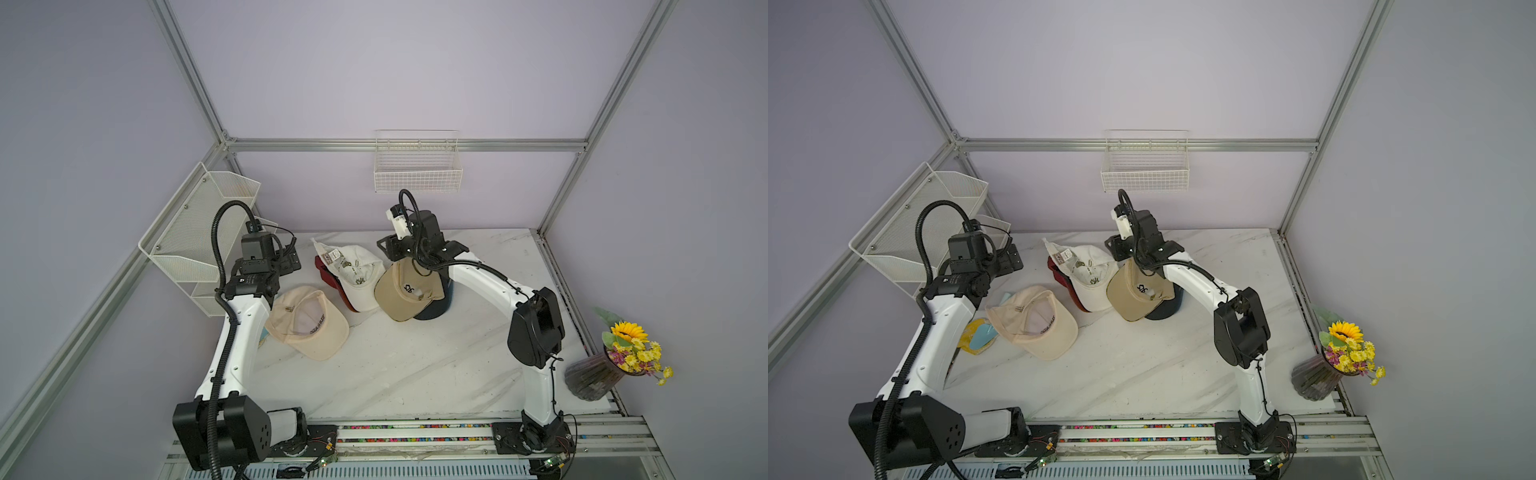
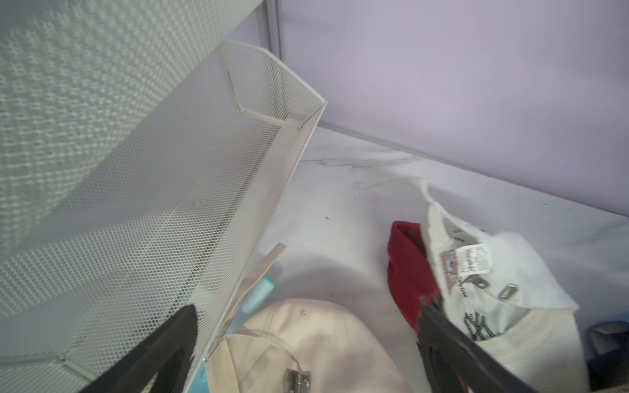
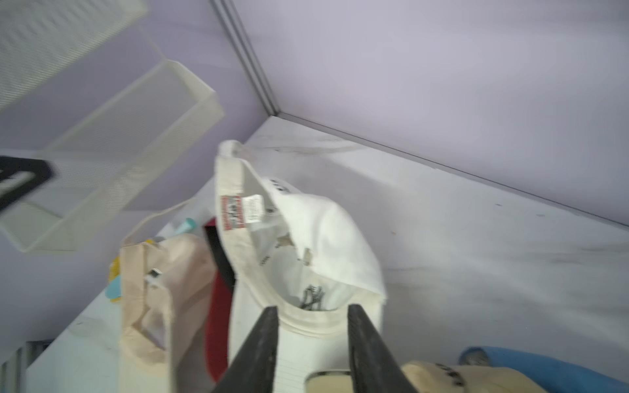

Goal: Open the adjustable buckle of the baseball cap
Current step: Place the baseball cap at the center of the board, then move the baseball cap to the center of the board.

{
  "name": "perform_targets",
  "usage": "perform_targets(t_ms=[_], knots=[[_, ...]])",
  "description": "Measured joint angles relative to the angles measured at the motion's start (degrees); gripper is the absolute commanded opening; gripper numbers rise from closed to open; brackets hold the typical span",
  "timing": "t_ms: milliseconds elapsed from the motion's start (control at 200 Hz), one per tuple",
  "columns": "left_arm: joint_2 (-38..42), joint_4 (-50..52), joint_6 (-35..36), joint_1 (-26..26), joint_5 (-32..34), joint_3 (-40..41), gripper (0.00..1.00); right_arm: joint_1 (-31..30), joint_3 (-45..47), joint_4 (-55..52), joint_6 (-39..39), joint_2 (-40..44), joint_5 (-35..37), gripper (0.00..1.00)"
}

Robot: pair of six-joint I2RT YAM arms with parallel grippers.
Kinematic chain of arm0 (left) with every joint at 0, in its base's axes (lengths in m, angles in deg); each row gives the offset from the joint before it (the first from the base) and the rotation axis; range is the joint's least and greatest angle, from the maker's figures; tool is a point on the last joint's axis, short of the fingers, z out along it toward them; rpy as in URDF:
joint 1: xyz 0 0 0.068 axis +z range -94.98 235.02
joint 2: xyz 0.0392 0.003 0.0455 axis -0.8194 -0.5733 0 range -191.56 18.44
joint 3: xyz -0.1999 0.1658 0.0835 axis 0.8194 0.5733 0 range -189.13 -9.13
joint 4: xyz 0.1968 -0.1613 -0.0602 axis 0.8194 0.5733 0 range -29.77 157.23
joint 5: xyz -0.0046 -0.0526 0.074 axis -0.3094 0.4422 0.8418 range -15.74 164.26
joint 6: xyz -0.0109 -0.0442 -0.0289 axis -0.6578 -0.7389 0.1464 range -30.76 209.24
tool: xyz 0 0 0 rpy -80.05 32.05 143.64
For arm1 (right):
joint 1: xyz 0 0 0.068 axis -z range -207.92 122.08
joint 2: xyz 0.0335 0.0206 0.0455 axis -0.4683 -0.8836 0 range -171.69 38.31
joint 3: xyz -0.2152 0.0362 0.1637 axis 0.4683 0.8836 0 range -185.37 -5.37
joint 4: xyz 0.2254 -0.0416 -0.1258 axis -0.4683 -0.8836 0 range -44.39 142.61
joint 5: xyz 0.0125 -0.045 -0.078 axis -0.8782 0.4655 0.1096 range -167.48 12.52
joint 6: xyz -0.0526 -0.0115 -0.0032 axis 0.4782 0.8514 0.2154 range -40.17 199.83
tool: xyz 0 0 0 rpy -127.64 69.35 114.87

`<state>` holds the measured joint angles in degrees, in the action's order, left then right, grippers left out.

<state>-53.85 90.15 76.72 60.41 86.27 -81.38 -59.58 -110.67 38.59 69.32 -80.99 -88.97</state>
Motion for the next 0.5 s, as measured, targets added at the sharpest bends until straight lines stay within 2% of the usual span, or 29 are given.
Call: perform_targets(t_ms=[130,355,500], knots=[[1.8,-1.1,0.0,-3.1,-1.6,-2.3,1.00,4.2,4.2,-2.4,-0.9,-4.8,2.6,0.24],[1.8,-3.4,0.0,-5.4,-5.9,-3.1,1.00,4.4,12.2,-5.5,-1.2,-5.5,6.2,0.24],[-0.8,-4.1,1.0,-9.0,-8.4,-3.8,1.00,5.3,15.2,-5.2,-1.0,-4.9,9.6,0.24]])
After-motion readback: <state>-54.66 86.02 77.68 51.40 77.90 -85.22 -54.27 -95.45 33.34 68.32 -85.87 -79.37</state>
